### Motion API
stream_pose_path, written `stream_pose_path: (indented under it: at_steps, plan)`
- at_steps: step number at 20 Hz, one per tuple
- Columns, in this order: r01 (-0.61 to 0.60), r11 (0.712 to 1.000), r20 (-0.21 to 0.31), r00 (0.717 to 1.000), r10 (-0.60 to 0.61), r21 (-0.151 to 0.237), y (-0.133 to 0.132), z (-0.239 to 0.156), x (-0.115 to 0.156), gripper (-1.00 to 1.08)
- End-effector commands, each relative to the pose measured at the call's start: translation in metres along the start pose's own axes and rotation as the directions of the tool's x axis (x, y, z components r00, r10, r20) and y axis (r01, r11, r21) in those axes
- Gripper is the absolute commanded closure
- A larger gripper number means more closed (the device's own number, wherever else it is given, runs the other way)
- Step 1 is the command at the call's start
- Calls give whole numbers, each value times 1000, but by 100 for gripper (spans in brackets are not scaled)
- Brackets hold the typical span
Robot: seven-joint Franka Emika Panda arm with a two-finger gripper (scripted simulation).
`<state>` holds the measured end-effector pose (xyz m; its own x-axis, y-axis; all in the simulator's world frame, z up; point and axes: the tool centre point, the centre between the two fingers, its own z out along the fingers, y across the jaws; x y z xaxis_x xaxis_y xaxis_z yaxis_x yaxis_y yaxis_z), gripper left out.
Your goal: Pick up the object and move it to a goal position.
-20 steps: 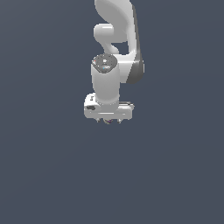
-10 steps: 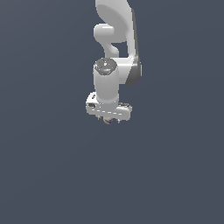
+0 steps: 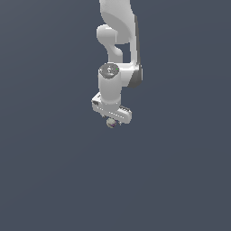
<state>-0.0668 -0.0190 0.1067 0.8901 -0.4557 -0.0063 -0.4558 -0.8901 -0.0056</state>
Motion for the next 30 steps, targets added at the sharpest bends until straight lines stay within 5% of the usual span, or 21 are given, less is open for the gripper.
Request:
stream_pose_path:
  at_steps: [1, 11, 30]
  plan:
    - [-57, 998, -2, 998, 57, -1, 6, 6, -9, -92]
    - [-177, 984, -7, 984, 177, -4, 19, 19, -28, -92]
    - [-184, 983, -7, 983, 184, -5, 20, 66, -29, -92]
